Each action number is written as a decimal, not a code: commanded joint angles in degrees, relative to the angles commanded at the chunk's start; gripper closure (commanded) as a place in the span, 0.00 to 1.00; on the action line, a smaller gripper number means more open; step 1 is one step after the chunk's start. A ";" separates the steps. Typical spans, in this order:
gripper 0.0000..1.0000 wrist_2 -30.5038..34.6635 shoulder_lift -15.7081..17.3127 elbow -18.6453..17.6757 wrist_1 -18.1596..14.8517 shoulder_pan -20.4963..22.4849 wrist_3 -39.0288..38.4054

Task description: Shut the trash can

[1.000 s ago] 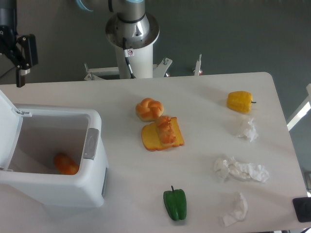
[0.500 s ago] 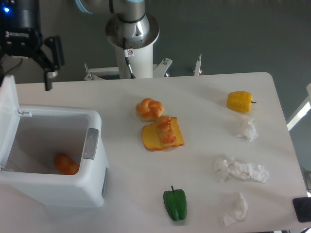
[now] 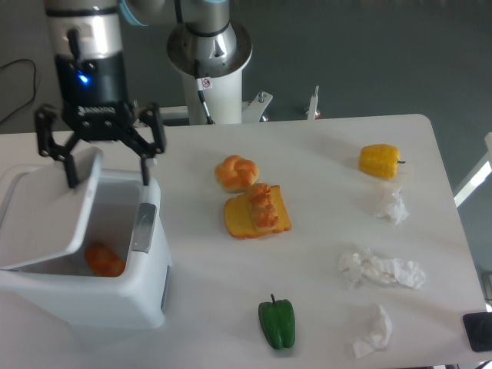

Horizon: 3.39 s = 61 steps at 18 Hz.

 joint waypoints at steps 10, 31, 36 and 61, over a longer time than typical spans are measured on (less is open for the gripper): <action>0.00 0.00 -2.46 -0.88 0.09 2.12 1.41; 0.00 0.35 0.35 -1.14 0.00 5.72 4.40; 0.00 0.44 0.26 -1.06 0.00 5.55 4.49; 0.00 0.44 0.44 -1.06 0.00 5.55 4.31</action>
